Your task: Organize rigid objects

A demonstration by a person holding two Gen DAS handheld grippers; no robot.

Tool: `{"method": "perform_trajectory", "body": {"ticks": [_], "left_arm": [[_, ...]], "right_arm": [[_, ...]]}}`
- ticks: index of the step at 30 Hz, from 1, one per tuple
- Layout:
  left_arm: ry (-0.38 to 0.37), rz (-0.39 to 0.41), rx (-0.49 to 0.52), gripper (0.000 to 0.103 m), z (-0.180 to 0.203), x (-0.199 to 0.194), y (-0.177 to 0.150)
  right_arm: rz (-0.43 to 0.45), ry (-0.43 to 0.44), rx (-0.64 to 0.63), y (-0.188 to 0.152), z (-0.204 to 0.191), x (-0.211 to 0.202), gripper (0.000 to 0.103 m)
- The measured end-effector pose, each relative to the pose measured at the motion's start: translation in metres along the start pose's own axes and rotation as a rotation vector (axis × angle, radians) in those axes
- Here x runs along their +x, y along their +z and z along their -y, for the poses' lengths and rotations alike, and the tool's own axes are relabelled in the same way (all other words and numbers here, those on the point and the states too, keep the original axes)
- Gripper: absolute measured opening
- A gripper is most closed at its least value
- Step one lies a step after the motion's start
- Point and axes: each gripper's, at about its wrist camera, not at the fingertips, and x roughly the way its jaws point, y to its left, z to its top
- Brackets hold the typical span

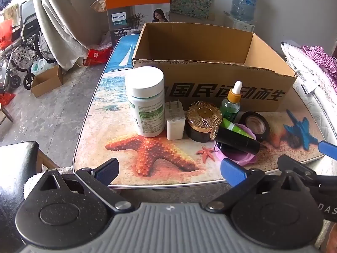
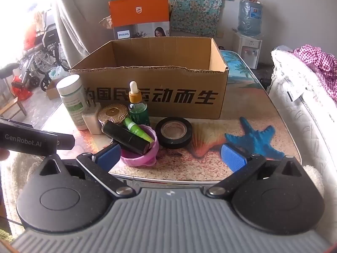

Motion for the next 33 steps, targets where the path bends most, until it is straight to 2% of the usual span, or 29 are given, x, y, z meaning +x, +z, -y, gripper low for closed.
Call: {"method": "perform_trajectory", "body": {"ticks": [4,5,10,33], "left_arm": [[0.001,0.001,0.002,0.103,-0.0017,0.001,-0.0017],[0.004,-0.003,0.002,0.103,-0.0016,0.0016,-0.0013],[0.009,-0.001,0.001,0.103,-0.0038,-0.0004,-0.0014],[0.036,-0.021,0.012,0.103,-0.0005,0.0059,-0.002]], "right_arm": [[-0.014,-0.005,-0.004,0.0074,-0.0054,0.0061,0.102],[0.016,0.037,0.017,0.0014,0.0023,0.003,0.102],[-0.005,0.027,0.013,0.0054,0.0021,0.002,0.102],[-0.004,0.038,0.003,0.0028,0.0008,0.0011,0.102]]}}
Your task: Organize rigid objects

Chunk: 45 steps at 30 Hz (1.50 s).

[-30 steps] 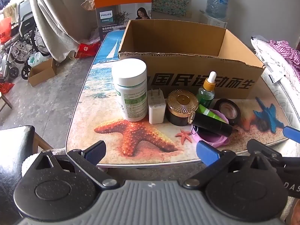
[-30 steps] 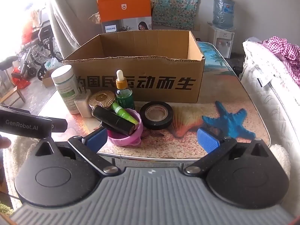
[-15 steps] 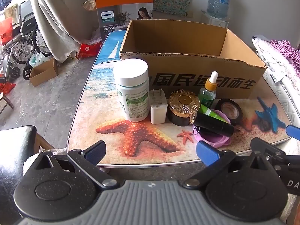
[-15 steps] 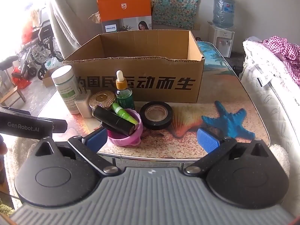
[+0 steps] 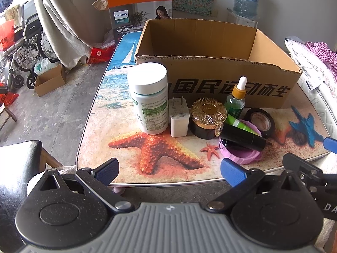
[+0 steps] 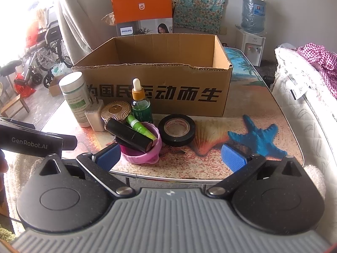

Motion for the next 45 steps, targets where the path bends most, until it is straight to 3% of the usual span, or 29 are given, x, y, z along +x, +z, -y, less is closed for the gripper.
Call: {"method": "perform_trajectory", "body": {"ticks": [35,45], "left_arm": [[0.007,-0.033,0.001,0.103,0.0,0.01,0.002],[-0.059,-0.017,0.012,0.103,0.003,0.017,0.004]], "right_arm": [[0.006,0.001,-0.017,0.004,-0.002,0.005,0.102],[0.064,0.001,0.002,0.004,0.007,0.008,0.102]]}}
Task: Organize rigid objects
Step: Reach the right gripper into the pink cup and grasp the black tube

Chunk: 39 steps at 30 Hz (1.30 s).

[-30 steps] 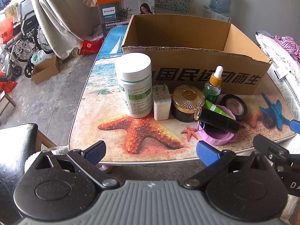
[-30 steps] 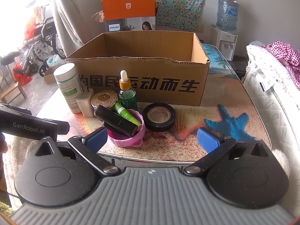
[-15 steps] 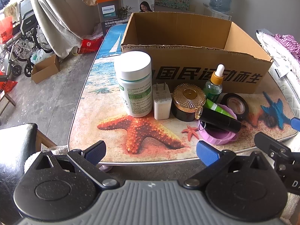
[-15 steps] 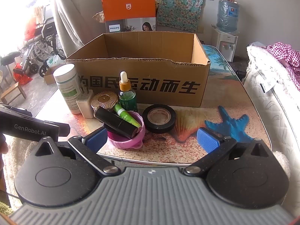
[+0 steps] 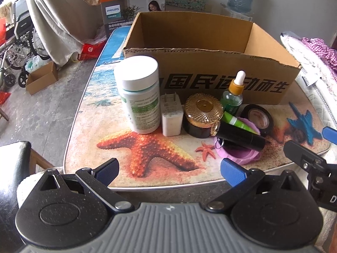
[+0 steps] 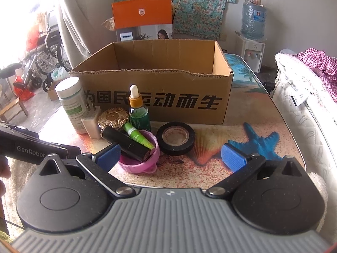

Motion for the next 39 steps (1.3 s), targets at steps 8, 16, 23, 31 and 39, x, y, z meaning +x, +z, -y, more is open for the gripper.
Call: {"method": "perform_trajectory", "body": {"ticks": [8,16,23,31,39], "left_arm": [[-0.198,0.08,0.023,0.103,0.005,0.005,0.001],[-0.317,0.051,0.108,0.077,0.026,0.015,0.003],[-0.388,0.028,0.137,0.044,0.033,0.023,0.003],[-0.442,-0.002,0.1,0.038,0.031,0.036,0.009],[-0.454,-0.018,0.057,0.049,0.025,0.043,0.012]], "right_arm": [[0.083,0.118,0.047,0.013,0.031,0.001,0.102],[-0.054,0.429,0.105,0.041,0.035,0.046,0.071],[-0.254,0.557,0.05,0.045,0.008,0.093,0.037],[-0.359,0.592,-0.006,0.052,-0.003,0.119,0.026],[-0.468,0.629,0.023,0.063,0.001,0.133,0.026]]}}
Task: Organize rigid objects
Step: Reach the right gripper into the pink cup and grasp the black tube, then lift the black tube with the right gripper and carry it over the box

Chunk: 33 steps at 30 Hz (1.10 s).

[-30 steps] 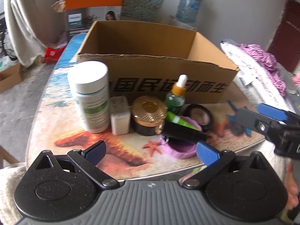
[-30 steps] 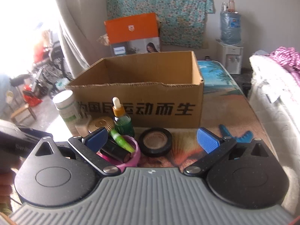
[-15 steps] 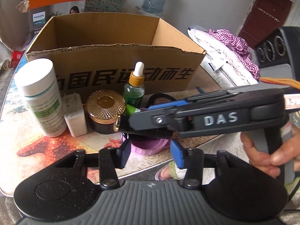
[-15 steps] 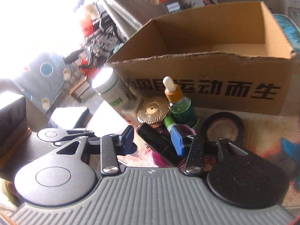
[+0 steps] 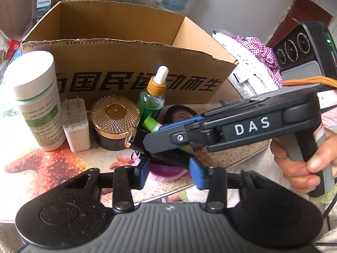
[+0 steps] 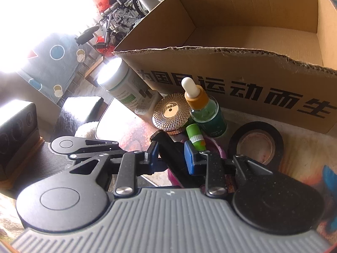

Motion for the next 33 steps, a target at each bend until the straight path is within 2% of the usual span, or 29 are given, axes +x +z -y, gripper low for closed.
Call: {"method": "perform_trajectory", "body": {"ticks": [2,7,11,22,33], "left_arm": [[0.004,0.003,-0.009,0.054,-0.001,0.0,0.0],[0.016,-0.008,-0.039,0.054,-0.003,0.003,0.001],[0.042,0.005,-0.046,0.049,-0.001,0.005,0.0],[0.083,0.063,-0.068,0.034,-0.003,-0.004,-0.001],[0.116,0.115,-0.03,0.03,0.005,-0.008,0.002]], "right_arm": [[-0.023,0.02,0.021,0.003,0.005,0.002,0.028],[-0.052,0.048,0.04,0.006,0.007,0.005,0.028],[-0.05,0.046,0.032,0.005,0.003,0.007,0.028],[0.029,0.056,0.03,-0.004,0.001,-0.008,0.024],[0.097,0.063,0.008,-0.01,-0.005,-0.024,0.024]]}}
